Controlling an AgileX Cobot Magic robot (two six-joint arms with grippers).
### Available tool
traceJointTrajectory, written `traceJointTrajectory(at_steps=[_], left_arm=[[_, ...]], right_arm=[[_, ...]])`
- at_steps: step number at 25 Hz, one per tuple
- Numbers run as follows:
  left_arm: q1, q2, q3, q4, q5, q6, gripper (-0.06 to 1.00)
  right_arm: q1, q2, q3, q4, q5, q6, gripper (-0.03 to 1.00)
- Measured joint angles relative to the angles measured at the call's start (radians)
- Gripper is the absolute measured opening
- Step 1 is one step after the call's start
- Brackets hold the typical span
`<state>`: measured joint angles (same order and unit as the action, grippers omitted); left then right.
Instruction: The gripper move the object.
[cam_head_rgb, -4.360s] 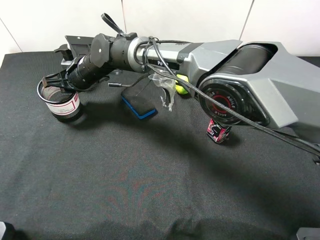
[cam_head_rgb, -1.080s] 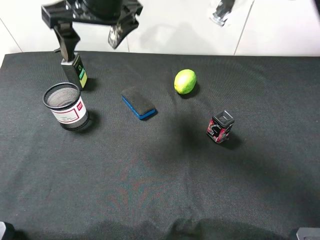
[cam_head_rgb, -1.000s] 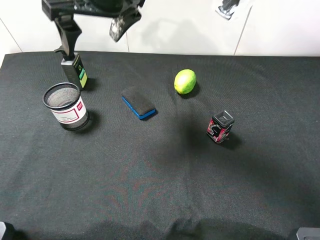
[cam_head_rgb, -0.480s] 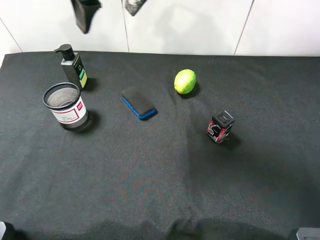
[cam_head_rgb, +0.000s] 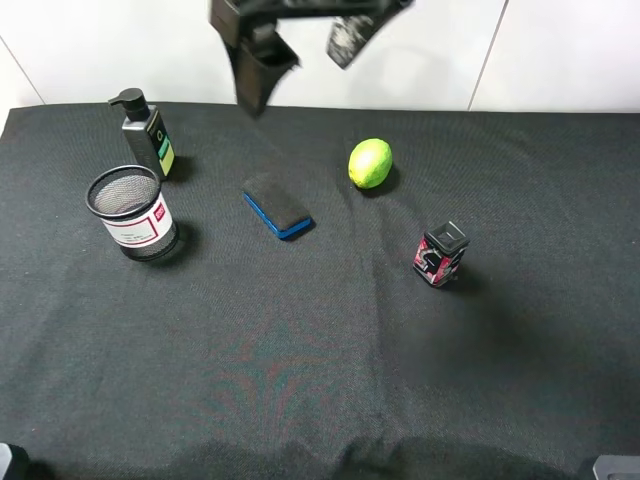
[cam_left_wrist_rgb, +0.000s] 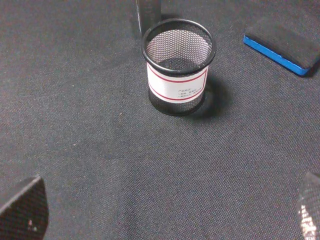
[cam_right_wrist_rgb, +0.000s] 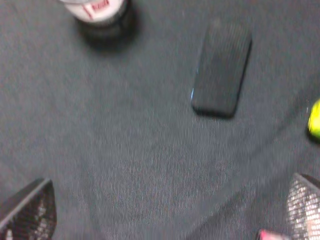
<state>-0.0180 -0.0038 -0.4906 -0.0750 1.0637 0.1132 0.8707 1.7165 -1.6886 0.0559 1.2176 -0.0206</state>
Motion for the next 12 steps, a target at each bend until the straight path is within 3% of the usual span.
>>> traceJointTrajectory(at_steps=[12], left_arm=[[0.000, 0.000, 0.000, 0.000, 0.000, 0.000, 1.00]], right_arm=[[0.000, -0.165, 0.284, 0.003, 0.000, 0.013, 0.69]])
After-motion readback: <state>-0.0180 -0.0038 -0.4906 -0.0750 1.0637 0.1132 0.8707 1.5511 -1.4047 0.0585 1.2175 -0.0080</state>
